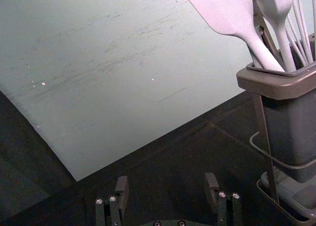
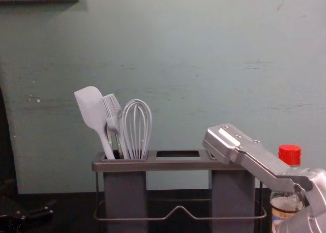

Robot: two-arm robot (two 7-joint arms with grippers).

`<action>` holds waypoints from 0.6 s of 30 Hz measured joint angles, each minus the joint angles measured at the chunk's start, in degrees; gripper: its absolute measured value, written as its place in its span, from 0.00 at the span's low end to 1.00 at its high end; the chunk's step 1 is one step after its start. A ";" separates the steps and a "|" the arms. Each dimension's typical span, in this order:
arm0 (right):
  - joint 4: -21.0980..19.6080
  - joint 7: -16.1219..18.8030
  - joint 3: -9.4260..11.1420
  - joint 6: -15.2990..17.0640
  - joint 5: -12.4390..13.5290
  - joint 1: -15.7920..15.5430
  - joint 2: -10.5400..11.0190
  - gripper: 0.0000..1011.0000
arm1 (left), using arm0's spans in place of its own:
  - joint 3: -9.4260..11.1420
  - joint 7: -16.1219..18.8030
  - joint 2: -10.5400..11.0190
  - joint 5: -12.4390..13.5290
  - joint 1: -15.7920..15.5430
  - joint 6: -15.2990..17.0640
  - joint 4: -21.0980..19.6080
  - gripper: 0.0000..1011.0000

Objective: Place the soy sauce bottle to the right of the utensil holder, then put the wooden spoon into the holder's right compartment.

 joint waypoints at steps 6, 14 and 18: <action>-0.13 0.48 0.14 -0.27 -0.75 -0.26 -0.11 0.96 | 0.00 0.00 0.00 0.00 0.00 0.00 0.00 0.99; -0.36 1.15 0.48 -0.30 -1.68 -0.46 -0.27 0.83 | 0.00 0.00 0.00 0.00 0.00 0.00 0.00 0.99; -0.78 1.56 0.75 -0.12 -2.11 -0.67 -0.23 0.83 | 0.00 0.00 0.00 0.00 0.00 0.00 0.00 0.99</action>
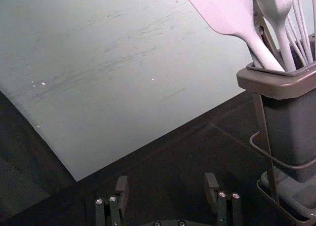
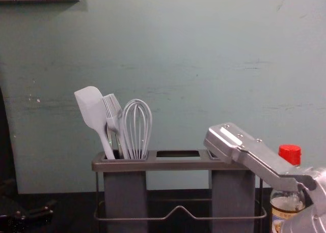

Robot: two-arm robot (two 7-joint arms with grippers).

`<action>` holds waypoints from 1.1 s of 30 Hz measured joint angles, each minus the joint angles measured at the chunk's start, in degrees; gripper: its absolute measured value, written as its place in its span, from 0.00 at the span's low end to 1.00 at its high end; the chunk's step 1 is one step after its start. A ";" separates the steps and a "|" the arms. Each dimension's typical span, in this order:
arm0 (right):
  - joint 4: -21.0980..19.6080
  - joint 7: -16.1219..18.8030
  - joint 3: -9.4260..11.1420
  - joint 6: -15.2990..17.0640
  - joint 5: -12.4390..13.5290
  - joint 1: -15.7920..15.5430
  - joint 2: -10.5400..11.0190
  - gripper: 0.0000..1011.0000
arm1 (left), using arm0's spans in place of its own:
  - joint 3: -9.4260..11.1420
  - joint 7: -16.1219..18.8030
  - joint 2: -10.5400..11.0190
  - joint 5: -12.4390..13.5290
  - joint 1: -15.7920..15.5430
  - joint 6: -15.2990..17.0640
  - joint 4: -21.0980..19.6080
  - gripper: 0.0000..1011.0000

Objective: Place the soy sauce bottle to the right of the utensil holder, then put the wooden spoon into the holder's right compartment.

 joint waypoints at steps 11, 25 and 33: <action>-4.17 1.69 1.00 0.40 -0.86 -1.84 1.16 0.83 | 0.00 0.00 0.00 0.00 0.00 0.00 0.00 0.99; -12.66 5.73 2.00 -4.11 1.55 -8.25 6.63 0.83 | 0.00 0.00 0.00 0.00 0.00 0.00 0.00 0.99; -20.40 5.96 4.94 -16.08 4.37 -15.99 11.69 0.83 | 0.00 0.00 0.00 0.00 0.00 0.00 0.00 0.99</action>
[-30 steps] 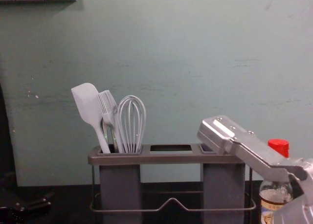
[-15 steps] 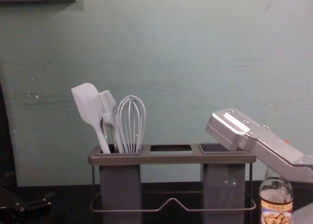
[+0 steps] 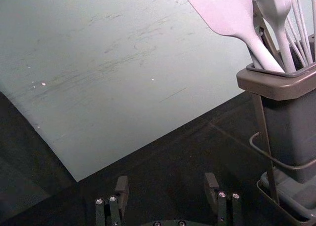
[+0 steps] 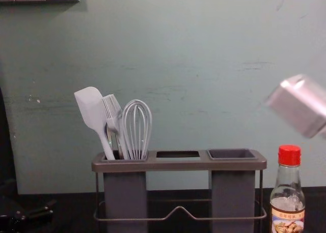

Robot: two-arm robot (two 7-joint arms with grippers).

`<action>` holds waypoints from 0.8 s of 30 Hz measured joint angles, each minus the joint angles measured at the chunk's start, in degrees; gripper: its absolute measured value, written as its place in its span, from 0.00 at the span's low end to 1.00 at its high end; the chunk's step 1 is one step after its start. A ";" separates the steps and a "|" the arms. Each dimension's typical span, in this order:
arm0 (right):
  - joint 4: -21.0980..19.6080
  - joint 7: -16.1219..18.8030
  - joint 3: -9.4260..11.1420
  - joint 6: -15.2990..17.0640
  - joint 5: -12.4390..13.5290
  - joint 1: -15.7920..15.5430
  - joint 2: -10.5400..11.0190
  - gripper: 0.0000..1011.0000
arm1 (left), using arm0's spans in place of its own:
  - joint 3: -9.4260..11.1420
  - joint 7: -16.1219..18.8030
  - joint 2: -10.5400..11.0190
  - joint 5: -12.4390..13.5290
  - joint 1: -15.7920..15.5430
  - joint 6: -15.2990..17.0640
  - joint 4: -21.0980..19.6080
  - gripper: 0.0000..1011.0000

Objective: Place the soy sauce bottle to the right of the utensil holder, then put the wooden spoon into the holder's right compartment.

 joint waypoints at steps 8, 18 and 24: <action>-3.49 -5.64 4.69 -16.84 2.17 -7.64 0.63 0.83 | 0.00 0.00 0.00 0.00 0.00 0.00 0.00 0.99; -4.54 -13.30 7.91 -35.01 3.47 -13.37 -0.82 0.83 | 0.00 0.00 0.00 0.00 0.00 0.00 0.00 0.99; -4.26 -15.86 8.65 -41.66 4.22 -14.84 -1.24 0.83 | 0.00 0.00 0.00 0.00 0.00 0.00 0.00 0.99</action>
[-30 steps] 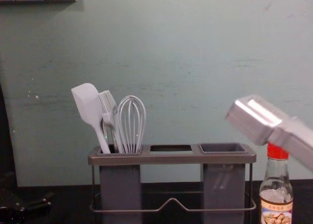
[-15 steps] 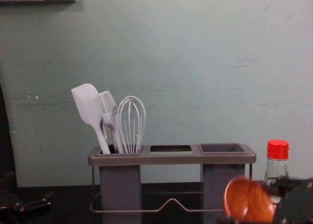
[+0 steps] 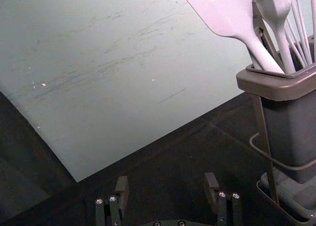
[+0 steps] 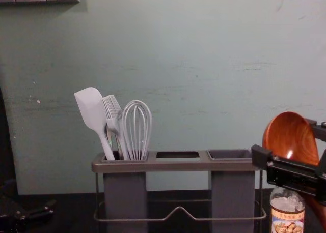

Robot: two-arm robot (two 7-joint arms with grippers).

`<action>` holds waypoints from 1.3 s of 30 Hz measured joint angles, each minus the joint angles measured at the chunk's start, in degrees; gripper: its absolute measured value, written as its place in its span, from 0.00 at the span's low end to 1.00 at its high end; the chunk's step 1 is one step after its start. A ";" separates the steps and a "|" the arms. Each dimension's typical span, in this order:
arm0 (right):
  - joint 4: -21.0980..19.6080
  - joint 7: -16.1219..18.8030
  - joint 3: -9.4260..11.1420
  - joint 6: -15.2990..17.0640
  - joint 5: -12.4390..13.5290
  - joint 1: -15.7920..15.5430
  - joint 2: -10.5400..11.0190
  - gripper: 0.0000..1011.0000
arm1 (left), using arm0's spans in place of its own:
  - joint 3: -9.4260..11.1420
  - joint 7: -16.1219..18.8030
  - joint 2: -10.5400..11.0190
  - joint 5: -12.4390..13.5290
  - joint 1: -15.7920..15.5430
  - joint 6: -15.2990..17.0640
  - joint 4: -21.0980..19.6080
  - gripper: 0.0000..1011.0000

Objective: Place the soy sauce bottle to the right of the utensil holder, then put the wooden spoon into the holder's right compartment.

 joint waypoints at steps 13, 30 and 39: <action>0.58 -0.46 -0.11 0.26 0.37 0.07 -0.06 0.83 | 0.00 0.00 0.00 0.00 0.00 0.00 0.00 0.99; -0.31 -1.83 0.28 -2.80 -1.26 0.11 0.28 0.83 | 0.00 0.00 0.00 0.00 0.00 0.00 0.00 0.99; 0.64 -4.45 0.78 -14.91 -5.34 4.18 -1.46 0.83 | 0.00 0.00 0.00 0.00 0.00 0.00 0.00 0.99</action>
